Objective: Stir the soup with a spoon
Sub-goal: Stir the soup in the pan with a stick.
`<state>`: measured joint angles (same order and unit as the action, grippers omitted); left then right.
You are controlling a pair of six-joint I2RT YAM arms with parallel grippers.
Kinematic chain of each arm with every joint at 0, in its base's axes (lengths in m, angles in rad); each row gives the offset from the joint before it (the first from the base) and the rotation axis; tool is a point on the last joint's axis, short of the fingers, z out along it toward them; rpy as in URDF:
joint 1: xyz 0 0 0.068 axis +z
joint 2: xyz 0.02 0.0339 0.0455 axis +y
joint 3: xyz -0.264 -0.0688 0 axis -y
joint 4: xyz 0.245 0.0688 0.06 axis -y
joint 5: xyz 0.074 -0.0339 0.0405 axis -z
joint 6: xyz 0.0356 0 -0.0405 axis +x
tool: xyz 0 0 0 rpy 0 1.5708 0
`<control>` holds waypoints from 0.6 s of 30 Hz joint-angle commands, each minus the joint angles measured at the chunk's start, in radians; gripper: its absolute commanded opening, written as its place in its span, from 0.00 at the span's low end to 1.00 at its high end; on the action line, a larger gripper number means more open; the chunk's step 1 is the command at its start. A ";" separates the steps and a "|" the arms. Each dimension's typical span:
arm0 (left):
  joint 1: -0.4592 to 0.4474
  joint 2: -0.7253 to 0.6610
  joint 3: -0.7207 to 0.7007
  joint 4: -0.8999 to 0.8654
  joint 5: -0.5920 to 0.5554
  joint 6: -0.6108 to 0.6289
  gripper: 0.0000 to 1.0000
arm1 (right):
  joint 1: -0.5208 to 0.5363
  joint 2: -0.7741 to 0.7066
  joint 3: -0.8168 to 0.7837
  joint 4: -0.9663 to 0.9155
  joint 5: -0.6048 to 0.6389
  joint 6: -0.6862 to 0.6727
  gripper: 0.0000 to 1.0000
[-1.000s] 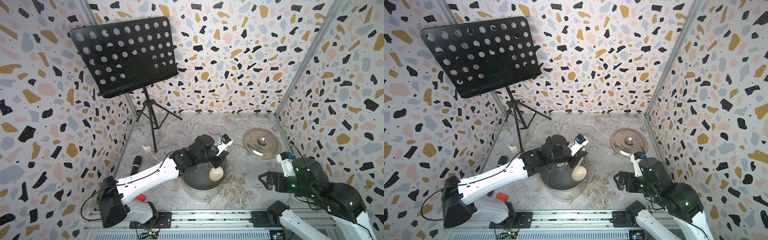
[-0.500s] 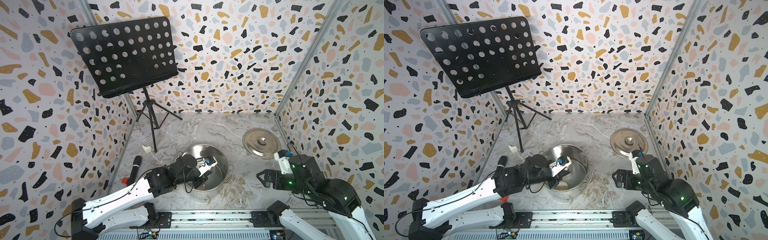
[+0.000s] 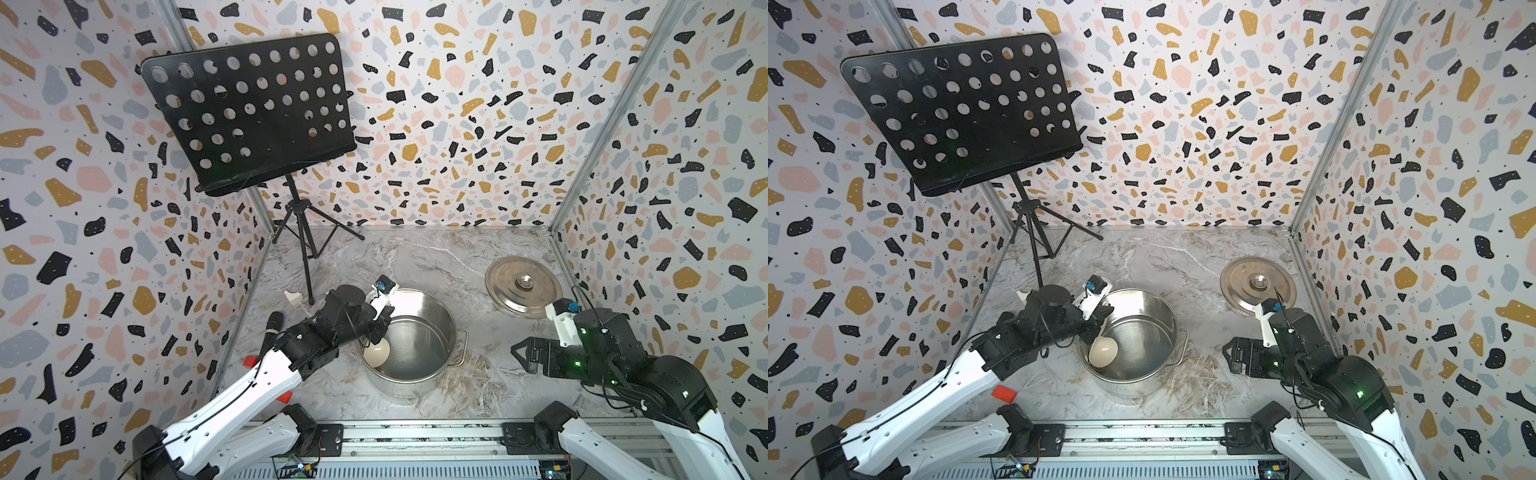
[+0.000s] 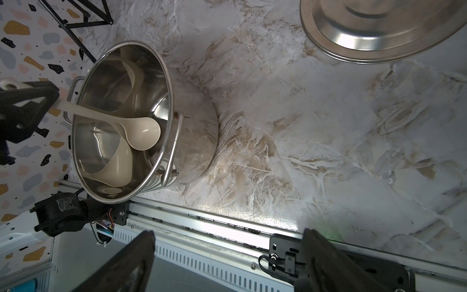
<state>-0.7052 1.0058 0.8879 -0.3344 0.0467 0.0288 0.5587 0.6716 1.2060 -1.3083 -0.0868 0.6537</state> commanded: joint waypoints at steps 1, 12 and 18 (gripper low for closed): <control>0.022 0.084 0.076 0.137 0.009 -0.006 0.00 | 0.001 -0.010 0.000 0.003 -0.008 0.003 0.96; -0.037 0.337 0.293 0.212 0.104 0.005 0.00 | 0.002 -0.031 -0.009 -0.009 -0.009 0.006 0.96; -0.175 0.369 0.327 0.219 0.102 0.025 0.00 | 0.001 -0.032 -0.006 -0.010 -0.005 0.009 0.96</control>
<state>-0.8314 1.3754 1.1790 -0.1680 0.1268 0.0372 0.5587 0.6464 1.1988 -1.3090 -0.0971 0.6548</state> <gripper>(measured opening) 0.088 0.961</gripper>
